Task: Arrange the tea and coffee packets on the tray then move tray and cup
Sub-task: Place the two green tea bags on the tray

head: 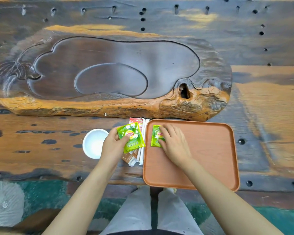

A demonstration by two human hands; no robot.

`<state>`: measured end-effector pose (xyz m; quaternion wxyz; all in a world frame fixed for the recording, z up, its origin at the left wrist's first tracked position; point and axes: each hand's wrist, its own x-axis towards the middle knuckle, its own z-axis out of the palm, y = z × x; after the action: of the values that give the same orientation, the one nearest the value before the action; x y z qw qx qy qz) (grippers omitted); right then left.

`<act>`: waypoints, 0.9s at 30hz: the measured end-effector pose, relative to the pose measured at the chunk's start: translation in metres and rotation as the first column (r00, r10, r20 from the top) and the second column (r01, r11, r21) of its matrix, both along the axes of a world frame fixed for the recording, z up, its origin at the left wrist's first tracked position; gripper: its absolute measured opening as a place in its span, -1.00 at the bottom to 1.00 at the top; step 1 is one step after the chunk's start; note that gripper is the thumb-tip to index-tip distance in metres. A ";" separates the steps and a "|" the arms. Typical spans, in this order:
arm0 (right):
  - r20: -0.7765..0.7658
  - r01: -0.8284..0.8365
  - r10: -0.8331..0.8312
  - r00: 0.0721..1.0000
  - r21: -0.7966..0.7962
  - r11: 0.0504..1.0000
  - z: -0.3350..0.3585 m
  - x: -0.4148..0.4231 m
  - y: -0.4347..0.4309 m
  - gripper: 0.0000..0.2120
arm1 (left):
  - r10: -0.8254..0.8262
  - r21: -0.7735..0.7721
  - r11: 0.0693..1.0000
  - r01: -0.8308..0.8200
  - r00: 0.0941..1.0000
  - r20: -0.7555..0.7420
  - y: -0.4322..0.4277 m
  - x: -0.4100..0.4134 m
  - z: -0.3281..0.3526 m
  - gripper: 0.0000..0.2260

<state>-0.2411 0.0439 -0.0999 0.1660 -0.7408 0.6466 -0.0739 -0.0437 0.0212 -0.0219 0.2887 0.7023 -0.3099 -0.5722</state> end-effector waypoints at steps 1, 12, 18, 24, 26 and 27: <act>0.021 -0.007 0.006 1.000 0.037 0.999 0.000 -0.002 -0.001 -0.59 | -0.010 0.007 1.000 0.010 1.000 -0.004 0.000 -0.003 0.000 -0.79; 0.584 0.283 -0.679 0.446 0.628 0.725 0.049 0.014 0.016 -0.91 | -0.095 0.053 0.993 0.107 0.977 -0.193 0.012 -0.056 -0.009 -0.74; 0.433 0.583 -0.827 0.357 0.589 0.560 0.037 -0.036 0.017 -0.96 | -0.388 -0.161 0.838 0.522 0.776 0.498 0.014 -0.074 -0.034 -0.64; 0.331 0.635 -0.825 0.457 0.528 0.564 0.027 -0.053 0.008 -0.83 | -0.549 -0.080 0.580 0.811 0.461 0.697 0.017 -0.081 -0.065 -0.65; 0.268 0.622 -0.787 0.556 0.494 0.607 0.026 -0.050 0.007 -0.82 | -0.516 -0.086 0.587 0.805 0.454 0.727 0.018 -0.084 -0.069 -0.66; 0.232 0.626 -0.765 0.601 0.457 0.631 0.025 -0.049 0.008 -0.81 | -0.502 -0.088 0.590 0.802 0.450 0.738 0.018 -0.086 -0.070 -0.66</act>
<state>-0.2897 0.0524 -0.0748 0.3744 -0.3525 0.8394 -0.1762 -0.1298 0.0394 -0.0919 0.0580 0.5884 -0.7576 -0.2766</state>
